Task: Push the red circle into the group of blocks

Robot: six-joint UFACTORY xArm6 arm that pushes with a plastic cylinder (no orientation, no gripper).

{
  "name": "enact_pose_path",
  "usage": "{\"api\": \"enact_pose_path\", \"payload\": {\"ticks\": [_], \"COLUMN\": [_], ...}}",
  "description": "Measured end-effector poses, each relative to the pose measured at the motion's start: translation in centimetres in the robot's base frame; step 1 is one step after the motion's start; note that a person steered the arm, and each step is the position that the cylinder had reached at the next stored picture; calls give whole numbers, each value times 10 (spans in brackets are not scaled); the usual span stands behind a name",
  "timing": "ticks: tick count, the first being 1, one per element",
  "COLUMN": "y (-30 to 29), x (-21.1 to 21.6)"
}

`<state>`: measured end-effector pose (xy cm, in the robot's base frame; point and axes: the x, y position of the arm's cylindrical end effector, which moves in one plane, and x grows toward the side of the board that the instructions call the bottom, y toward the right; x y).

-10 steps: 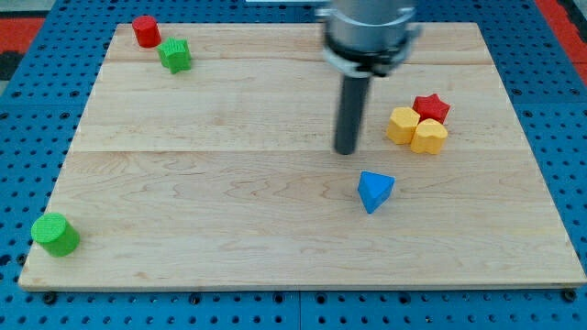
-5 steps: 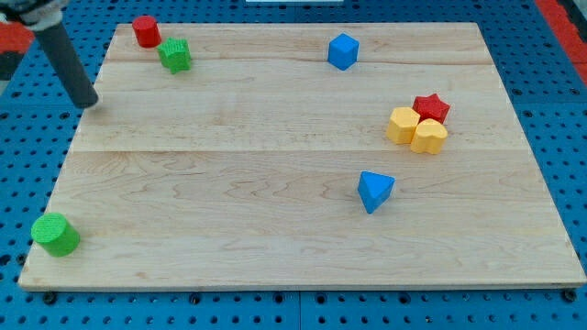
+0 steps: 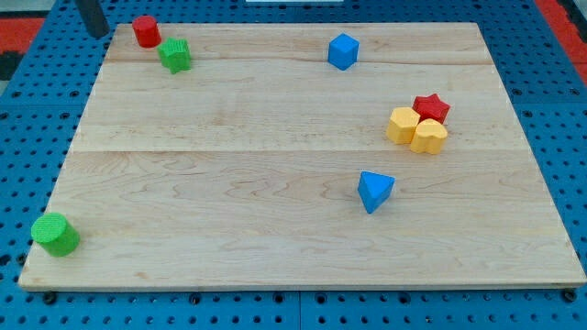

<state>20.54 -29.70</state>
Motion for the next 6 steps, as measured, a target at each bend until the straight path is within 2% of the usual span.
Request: {"api": "enact_pose_path", "payload": {"ticks": [3, 4, 6], "y": [143, 148, 205], "x": [0, -13, 23]}}
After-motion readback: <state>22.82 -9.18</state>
